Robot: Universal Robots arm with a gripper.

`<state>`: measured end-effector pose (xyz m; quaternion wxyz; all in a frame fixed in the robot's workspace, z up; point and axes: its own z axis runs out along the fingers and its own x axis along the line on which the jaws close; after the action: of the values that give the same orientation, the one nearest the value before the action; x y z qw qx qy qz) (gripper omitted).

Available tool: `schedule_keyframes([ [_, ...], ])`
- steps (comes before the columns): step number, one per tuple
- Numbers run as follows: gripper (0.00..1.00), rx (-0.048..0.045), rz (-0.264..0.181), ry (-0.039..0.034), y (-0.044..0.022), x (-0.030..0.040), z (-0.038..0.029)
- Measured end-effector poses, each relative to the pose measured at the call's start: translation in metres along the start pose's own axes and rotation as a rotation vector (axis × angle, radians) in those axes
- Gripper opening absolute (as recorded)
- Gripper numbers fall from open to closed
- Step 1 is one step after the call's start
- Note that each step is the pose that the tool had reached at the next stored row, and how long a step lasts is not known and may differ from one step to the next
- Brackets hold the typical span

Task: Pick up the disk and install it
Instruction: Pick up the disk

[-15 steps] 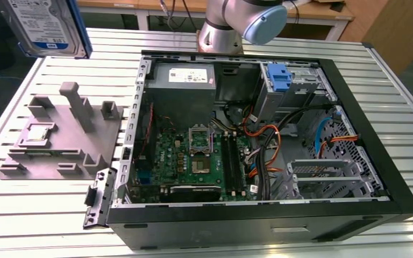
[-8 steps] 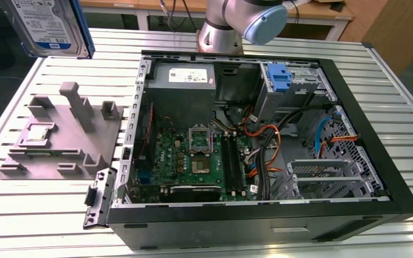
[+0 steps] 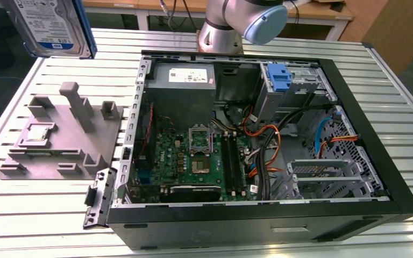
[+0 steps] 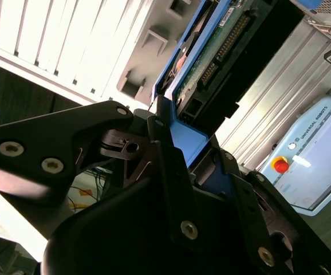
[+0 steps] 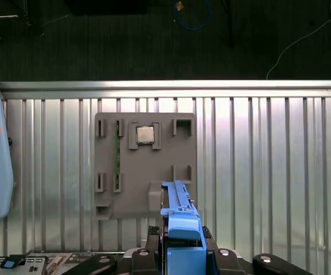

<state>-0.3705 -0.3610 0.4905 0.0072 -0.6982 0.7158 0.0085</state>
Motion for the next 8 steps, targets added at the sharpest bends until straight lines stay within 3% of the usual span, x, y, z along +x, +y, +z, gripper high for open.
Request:
schedule_keyframes([
  [8,0.36,0.0,0.0,0.0,-0.0036,-0.0001,0.0],
])
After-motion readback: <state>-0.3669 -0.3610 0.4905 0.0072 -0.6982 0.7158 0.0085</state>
